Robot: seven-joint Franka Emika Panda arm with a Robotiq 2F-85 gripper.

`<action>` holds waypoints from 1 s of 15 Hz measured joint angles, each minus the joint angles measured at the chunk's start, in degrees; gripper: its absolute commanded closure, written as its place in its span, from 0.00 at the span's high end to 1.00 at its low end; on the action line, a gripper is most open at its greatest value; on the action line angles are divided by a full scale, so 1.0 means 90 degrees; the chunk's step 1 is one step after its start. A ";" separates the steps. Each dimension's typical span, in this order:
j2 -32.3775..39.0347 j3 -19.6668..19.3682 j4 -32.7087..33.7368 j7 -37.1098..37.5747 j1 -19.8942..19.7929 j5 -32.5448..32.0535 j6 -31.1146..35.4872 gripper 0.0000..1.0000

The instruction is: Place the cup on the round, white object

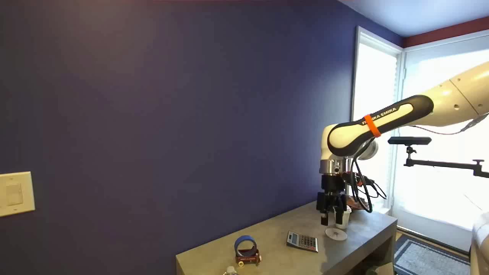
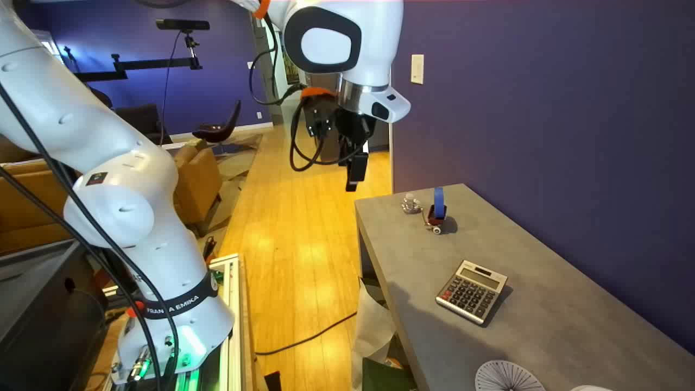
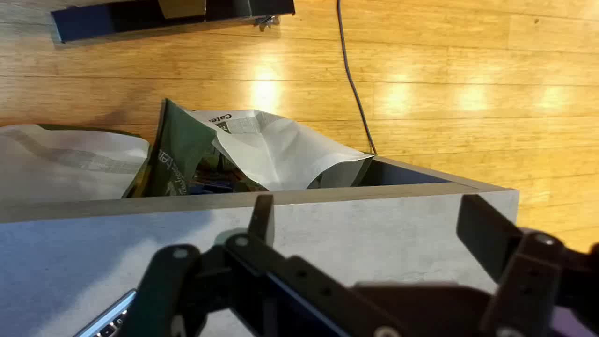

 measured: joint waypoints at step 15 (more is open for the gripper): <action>0.0592 0.0024 0.0492 0.0226 -0.0601 -0.1468 -0.0163 1.00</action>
